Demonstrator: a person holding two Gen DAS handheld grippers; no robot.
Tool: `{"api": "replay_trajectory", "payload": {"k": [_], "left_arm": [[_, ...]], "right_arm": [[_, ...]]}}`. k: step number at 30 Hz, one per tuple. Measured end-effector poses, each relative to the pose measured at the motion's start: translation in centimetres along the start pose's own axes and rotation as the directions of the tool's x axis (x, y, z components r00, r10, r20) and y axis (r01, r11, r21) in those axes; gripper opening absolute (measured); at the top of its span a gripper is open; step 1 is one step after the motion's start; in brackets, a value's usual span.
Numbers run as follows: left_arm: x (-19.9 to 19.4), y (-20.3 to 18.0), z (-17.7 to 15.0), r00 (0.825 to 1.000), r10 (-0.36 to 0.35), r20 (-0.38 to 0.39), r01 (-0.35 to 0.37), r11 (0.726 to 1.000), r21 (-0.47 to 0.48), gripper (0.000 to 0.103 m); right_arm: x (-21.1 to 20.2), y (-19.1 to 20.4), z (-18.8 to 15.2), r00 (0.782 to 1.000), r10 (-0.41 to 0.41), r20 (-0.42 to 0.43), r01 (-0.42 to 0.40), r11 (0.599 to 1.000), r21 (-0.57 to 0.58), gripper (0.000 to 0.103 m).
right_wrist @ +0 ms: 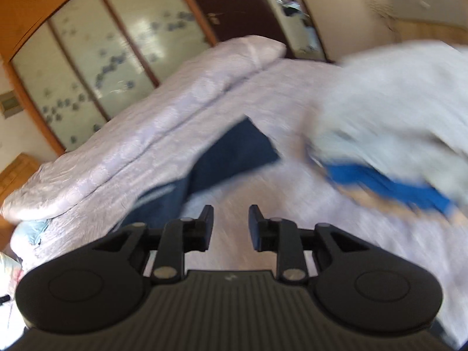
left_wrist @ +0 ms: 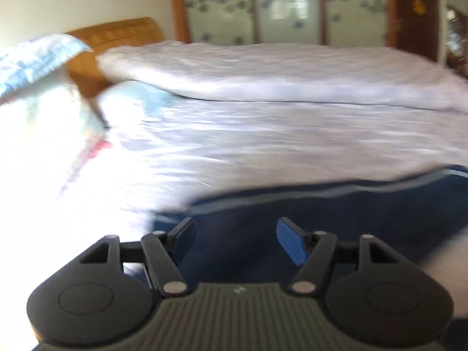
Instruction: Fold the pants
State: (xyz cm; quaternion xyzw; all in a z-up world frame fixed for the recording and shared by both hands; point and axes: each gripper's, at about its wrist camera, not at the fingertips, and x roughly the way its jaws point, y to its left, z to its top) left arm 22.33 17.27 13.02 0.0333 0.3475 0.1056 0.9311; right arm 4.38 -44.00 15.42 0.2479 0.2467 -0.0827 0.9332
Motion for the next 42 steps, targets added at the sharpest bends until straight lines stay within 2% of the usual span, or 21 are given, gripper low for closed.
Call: {"api": "replay_trajectory", "payload": {"k": [2, 3, 6, 9, 12, 13, 14, 15, 20, 23, 26, 28, 29, 32, 33, 35, 36, 38, 39, 41, 42], "left_arm": [[3.6, 2.1, 1.2, 0.997, 0.071, -0.024, -0.071, 0.997, -0.031, 0.09], [5.3, 3.4, 1.6, 0.994, 0.099, -0.038, -0.101, 0.993, -0.057, 0.094], [10.1, 6.5, 1.4, 0.979, 0.167, -0.114, -0.181, 0.975, -0.125, 0.097], [14.1, 8.7, 0.0, 0.963, 0.158, -0.217, -0.207, 0.952, -0.224, 0.1], [15.9, 10.2, -1.4, 0.96, 0.139, -0.244, -0.209, 0.934, -0.29, 0.1], [16.1, 10.4, -1.7, 0.96, 0.135, -0.247, -0.208, 0.932, -0.297, 0.1], [16.1, 10.6, -1.9, 0.959, 0.134, -0.248, -0.208, 0.932, -0.297, 0.1], [16.2, 10.6, -2.1, 0.958, 0.138, -0.251, -0.21, 0.934, -0.29, 0.101], [16.8, 10.6, -1.5, 0.958, 0.159, -0.239, -0.216, 0.948, -0.235, 0.102], [17.8, 11.1, -1.1, 0.959, 0.149, -0.239, -0.207, 0.95, -0.236, 0.103], [18.1, 11.3, -1.3, 0.963, 0.125, -0.24, -0.185, 0.951, -0.248, 0.103], [18.3, 11.1, -1.4, 0.966, 0.113, -0.234, -0.171, 0.955, -0.243, 0.103], [18.3, 11.0, -1.4, 0.966, 0.112, -0.232, -0.167, 0.957, -0.235, 0.103], [18.9, 10.8, -1.3, 0.968, 0.096, -0.233, -0.149, 0.964, -0.222, 0.103], [19.1, 10.9, -1.3, 0.967, 0.081, -0.24, -0.138, 0.963, -0.229, 0.103], [19.6, 10.8, -1.4, 0.967, 0.062, -0.248, -0.126, 0.96, -0.252, 0.103], [19.7, 10.7, -1.5, 0.967, 0.064, -0.248, -0.129, 0.958, -0.255, 0.103], [19.9, 10.3, -1.6, 0.967, 0.078, -0.244, -0.138, 0.96, -0.242, 0.103], [20.0, 10.1, -1.7, 0.967, 0.085, -0.24, -0.141, 0.963, -0.229, 0.101], [19.9, 9.6, -1.7, 0.974, 0.067, -0.215, -0.112, 0.972, -0.205, 0.079], [19.7, 9.2, -1.6, 0.979, 0.052, -0.199, -0.091, 0.978, -0.19, 0.071]], "right_arm": [[4.3, 1.1, 2.1, 1.0, 0.002, -0.011, -0.002, 1.0, 0.004, 0.032], [6.5, 0.9, 3.0, 1.0, 0.007, -0.02, -0.006, 1.0, 0.025, 0.034], [13.1, 0.8, 5.1, 0.998, 0.008, -0.066, 0.002, 0.99, 0.138, 0.042], [19.3, 0.4, 6.7, 0.993, 0.013, -0.116, 0.017, 0.968, 0.252, 0.043], [23.4, 0.6, 7.4, 0.986, -0.063, -0.152, 0.102, 0.96, 0.26, 0.05], [24.4, 0.6, 7.4, 0.982, -0.095, -0.163, 0.137, 0.953, 0.269, 0.05], [25.0, 0.5, 7.4, 0.98, -0.096, -0.173, 0.142, 0.949, 0.28, 0.04], [24.7, 0.4, 7.0, 0.979, -0.095, -0.179, 0.143, 0.95, 0.277, 0.007], [18.7, 1.2, 5.8, 0.981, -0.158, -0.111, 0.162, 0.986, 0.028, 0.006], [14.1, -1.3, 3.6, 0.973, -0.195, -0.126, 0.194, 0.981, -0.02, 0.007], [11.8, -4.5, 1.0, 0.938, -0.267, -0.22, 0.266, 0.963, -0.031, 0.023], [10.7, -5.5, -0.1, 0.912, -0.307, -0.273, 0.301, 0.951, -0.063, 0.023], [10.0, -5.3, -0.2, 0.911, -0.316, -0.266, 0.304, 0.949, -0.087, 0.023], [8.3, -3.1, 1.4, 0.941, -0.296, -0.162, 0.263, 0.945, -0.196, 0.025], [8.6, -2.2, 2.2, 0.95, -0.289, -0.122, 0.255, 0.938, -0.237, 0.034], [10.5, -0.9, 3.7, 0.955, -0.286, -0.08, 0.253, 0.923, -0.289, 0.056], [12.2, -0.5, 4.2, 0.955, -0.288, -0.077, 0.25, 0.915, -0.317, 0.061], [16.6, -0.1, 4.6, 0.94, -0.331, -0.083, 0.27, 0.871, -0.41, 0.061], [18.8, -0.7, 4.8, 0.921, -0.379, -0.086, 0.308, 0.846, -0.436, 0.061], [22.5, -2.6, 5.1, 0.889, -0.44, -0.129, 0.347, 0.83, -0.436, 0.061], [23.2, -3.7, 5.3, 0.883, -0.445, -0.15, 0.353, 0.84, -0.412, 0.064]]}}
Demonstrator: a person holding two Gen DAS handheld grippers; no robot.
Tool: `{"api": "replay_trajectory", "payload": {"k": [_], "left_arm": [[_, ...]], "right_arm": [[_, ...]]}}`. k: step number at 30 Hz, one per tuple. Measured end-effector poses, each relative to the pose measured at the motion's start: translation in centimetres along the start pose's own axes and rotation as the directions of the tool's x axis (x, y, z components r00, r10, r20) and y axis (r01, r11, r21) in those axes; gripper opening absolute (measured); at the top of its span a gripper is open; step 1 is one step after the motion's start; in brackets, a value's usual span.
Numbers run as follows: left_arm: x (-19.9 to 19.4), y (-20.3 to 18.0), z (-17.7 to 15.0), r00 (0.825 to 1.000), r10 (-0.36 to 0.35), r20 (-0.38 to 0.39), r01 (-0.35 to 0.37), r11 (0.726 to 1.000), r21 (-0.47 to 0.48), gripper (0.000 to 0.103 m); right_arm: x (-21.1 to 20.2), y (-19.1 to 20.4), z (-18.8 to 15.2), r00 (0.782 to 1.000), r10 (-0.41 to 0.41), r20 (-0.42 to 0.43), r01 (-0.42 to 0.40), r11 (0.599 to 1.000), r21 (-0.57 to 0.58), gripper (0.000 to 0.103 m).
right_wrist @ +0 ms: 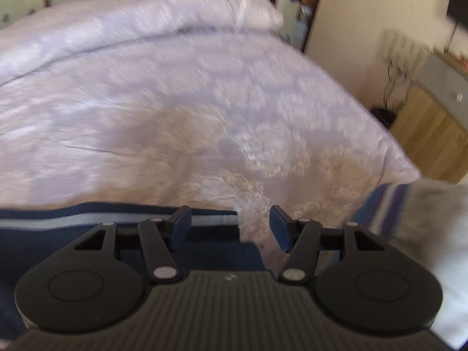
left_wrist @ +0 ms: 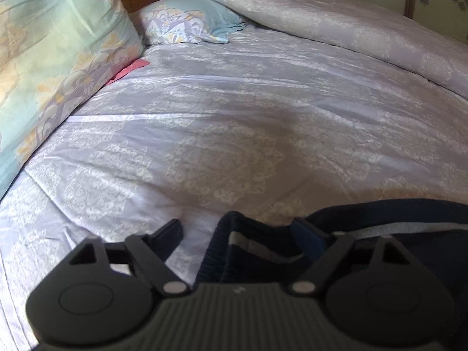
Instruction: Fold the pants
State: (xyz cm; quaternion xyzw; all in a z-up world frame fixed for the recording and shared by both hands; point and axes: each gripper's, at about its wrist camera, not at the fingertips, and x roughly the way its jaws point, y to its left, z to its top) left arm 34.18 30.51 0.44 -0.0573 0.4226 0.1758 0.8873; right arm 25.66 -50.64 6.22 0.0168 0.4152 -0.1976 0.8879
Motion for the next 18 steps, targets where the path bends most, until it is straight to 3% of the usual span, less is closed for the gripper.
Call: {"api": "replay_trajectory", "payload": {"k": [1, 3, 4, 5, 6, 8, 12, 16, 18], "left_arm": [[-0.2, -0.5, 0.0, 1.0, -0.017, 0.008, 0.017, 1.0, 0.023, 0.054], [-0.4, -1.9, -0.1, 0.999, 0.035, 0.029, -0.037, 0.995, 0.088, 0.049], [-0.6, -2.5, -0.3, 0.998, 0.051, 0.044, -0.056, 0.992, 0.117, 0.045], [-0.7, -3.0, -0.5, 0.996, 0.07, 0.061, -0.078, 0.987, 0.142, 0.044], [-0.8, -3.4, -0.7, 0.993, 0.086, 0.076, -0.097, 0.982, 0.159, 0.043], [-0.9, -3.8, -1.0, 0.989, 0.109, 0.1, -0.125, 0.977, 0.174, 0.042], [-1.5, -4.0, -0.6, 0.976, 0.166, 0.144, -0.186, 0.972, 0.143, 0.041], [-3.0, -3.1, 1.0, 0.961, 0.172, 0.216, -0.184, 0.982, 0.039, 0.041], [-3.1, -3.4, 1.6, 0.95, 0.196, 0.242, -0.203, 0.979, 0.002, 0.04]], "right_arm": [[1.3, -0.6, 0.0, 0.999, 0.029, -0.027, -0.028, 0.999, 0.036, 0.068], [3.7, -1.3, -0.1, 0.985, 0.139, -0.105, -0.126, 0.985, 0.116, 0.085], [3.9, -1.5, -0.5, 0.983, 0.158, -0.09, -0.145, 0.981, 0.132, 0.085], [3.6, -1.1, -0.8, 0.986, 0.149, -0.074, -0.141, 0.984, 0.112, 0.073], [3.1, -0.7, -1.0, 0.985, 0.161, -0.057, -0.156, 0.985, 0.079, 0.049], [1.8, 0.4, -1.1, 0.981, 0.191, -0.033, -0.19, 0.981, 0.022, 0.017], [0.1, 2.0, 0.8, 0.985, 0.151, 0.08, -0.15, 0.989, -0.014, 0.015], [-1.7, 0.4, 4.4, 0.942, 0.165, 0.293, -0.219, 0.963, 0.16, 0.015], [-1.5, 0.9, 5.7, 0.922, 0.159, 0.353, -0.234, 0.955, 0.181, 0.015]]}}
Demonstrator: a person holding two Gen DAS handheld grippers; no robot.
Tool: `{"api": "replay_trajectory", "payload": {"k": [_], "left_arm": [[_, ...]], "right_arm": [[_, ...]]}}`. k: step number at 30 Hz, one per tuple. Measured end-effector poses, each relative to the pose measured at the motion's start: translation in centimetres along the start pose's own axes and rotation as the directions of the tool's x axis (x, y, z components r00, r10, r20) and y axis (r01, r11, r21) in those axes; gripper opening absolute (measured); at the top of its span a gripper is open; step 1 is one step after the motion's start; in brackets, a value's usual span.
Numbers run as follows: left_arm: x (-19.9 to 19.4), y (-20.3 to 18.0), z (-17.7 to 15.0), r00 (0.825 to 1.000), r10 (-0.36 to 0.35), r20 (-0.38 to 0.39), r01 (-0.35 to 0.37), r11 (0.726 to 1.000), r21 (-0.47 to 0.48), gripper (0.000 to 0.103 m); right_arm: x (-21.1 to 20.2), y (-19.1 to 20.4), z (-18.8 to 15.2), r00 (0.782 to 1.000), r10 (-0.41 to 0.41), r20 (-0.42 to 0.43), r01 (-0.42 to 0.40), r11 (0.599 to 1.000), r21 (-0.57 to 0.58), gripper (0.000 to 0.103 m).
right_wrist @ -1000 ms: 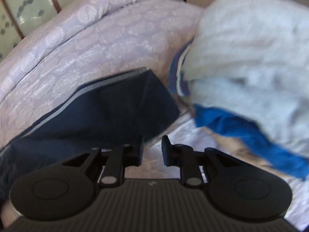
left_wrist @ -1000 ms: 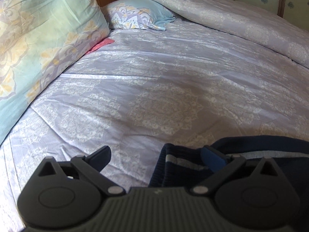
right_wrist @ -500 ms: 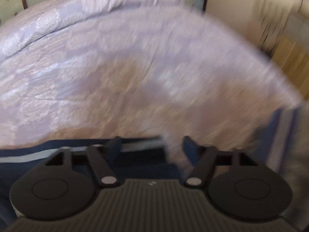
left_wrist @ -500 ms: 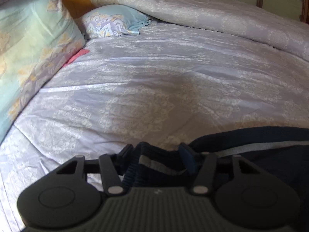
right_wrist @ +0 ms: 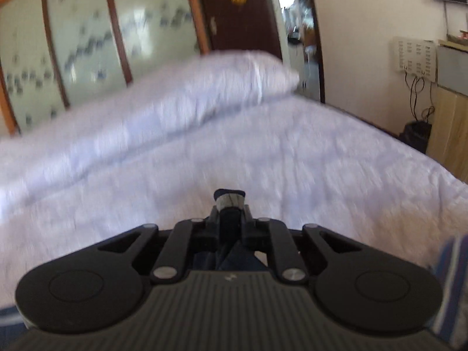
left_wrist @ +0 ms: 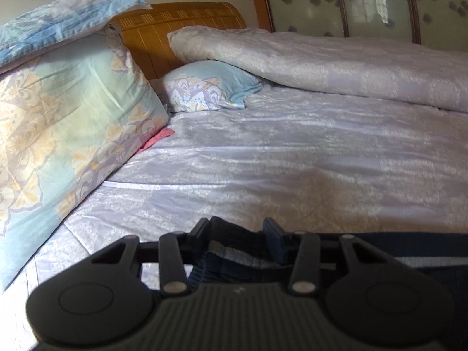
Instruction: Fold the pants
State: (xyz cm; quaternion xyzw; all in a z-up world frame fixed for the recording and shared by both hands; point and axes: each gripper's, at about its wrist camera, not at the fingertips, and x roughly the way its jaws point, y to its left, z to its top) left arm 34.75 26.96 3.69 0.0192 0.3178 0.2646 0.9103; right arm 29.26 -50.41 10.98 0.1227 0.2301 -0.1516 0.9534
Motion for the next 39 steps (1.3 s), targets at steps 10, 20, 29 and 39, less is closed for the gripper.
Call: {"api": "replay_trajectory", "payload": {"k": [10, 20, 29, 39], "left_arm": [[3.4, -3.0, -1.5, 0.98, 0.19, -0.057, -0.184, 0.978, 0.094, 0.063], [-14.5, -2.2, -4.6, 0.968, -0.246, 0.054, 0.242, 0.967, 0.075, 0.063], [-24.7, -2.2, -13.6, 0.871, -0.49, -0.028, 0.491, 0.871, 0.013, 0.062], [-25.0, -5.9, -18.1, 0.824, -0.518, -0.228, 0.546, 0.834, 0.079, 0.063]], "right_arm": [[8.1, 4.2, -5.4, 0.961, -0.243, -0.132, 0.212, 0.954, -0.213, 0.048], [-6.6, 8.5, -10.3, 0.894, 0.343, -0.288, -0.348, 0.937, 0.034, 0.05], [-21.7, 17.4, -20.9, 0.614, 0.657, -0.437, -0.705, 0.706, 0.07, 0.041], [-24.0, 21.6, -25.8, 0.596, 0.563, -0.573, -0.67, 0.742, 0.032, 0.005]]}}
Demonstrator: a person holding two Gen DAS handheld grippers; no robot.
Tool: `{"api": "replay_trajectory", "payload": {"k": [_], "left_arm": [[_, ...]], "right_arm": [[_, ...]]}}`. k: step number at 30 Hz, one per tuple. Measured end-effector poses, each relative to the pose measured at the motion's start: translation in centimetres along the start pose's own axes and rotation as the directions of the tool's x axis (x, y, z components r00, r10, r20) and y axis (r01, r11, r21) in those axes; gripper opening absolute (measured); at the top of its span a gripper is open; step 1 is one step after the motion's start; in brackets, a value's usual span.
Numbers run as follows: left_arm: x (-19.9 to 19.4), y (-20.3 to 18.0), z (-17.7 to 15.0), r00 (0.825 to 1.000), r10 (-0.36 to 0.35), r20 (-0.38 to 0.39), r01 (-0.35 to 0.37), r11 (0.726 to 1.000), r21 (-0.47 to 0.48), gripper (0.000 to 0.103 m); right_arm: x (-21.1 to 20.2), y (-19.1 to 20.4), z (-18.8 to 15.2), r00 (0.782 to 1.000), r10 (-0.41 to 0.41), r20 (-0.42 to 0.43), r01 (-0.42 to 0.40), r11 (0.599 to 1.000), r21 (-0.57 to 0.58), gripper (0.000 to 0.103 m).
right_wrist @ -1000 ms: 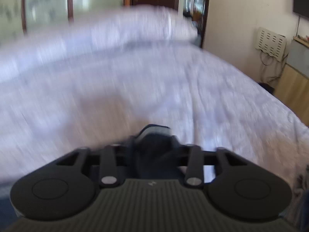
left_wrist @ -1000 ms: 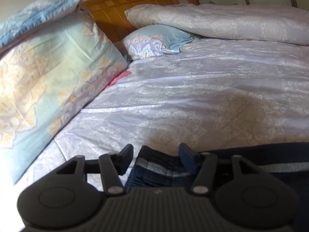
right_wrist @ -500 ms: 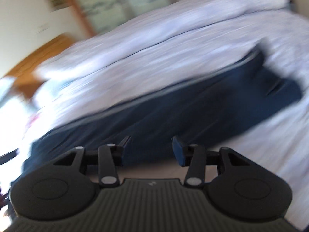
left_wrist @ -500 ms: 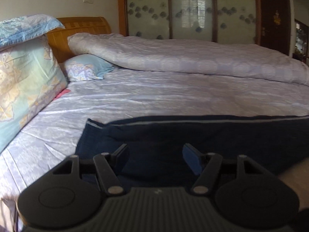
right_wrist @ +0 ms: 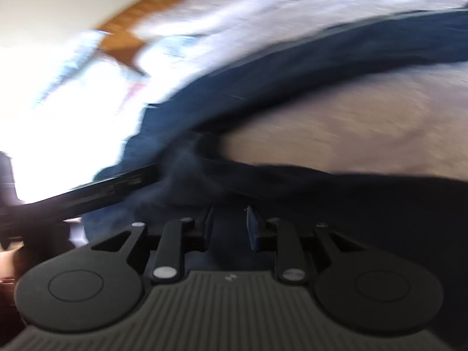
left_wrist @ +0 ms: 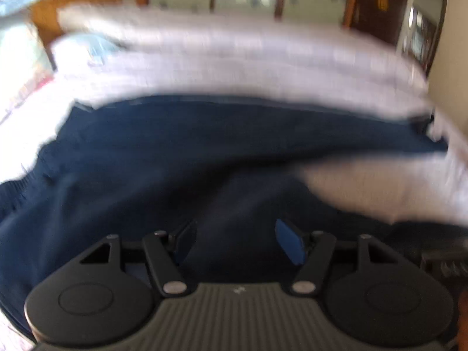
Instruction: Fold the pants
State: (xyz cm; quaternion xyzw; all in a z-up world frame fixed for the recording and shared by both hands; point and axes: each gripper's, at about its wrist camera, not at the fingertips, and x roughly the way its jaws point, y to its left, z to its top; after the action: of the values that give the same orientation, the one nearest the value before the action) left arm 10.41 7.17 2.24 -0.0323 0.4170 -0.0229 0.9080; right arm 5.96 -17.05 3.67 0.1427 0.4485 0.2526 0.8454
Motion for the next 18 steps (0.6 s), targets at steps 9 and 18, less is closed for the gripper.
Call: {"api": "replay_trajectory", "payload": {"k": [9, 18], "left_arm": [[-6.2, 5.2, -1.4, 0.988, 0.069, 0.135, -0.056, 0.994, -0.096, 0.065], [-9.2, 14.6, -2.5, 0.97, 0.227, 0.091, -0.187, 0.928, -0.323, 0.067]], "right_arm": [[-10.3, -7.3, -0.5, 0.977, -0.157, 0.145, 0.112, 0.954, 0.277, 0.012], [-18.4, -14.1, 0.5, 0.91, -0.322, 0.26, 0.18, 0.874, 0.451, 0.013]]}}
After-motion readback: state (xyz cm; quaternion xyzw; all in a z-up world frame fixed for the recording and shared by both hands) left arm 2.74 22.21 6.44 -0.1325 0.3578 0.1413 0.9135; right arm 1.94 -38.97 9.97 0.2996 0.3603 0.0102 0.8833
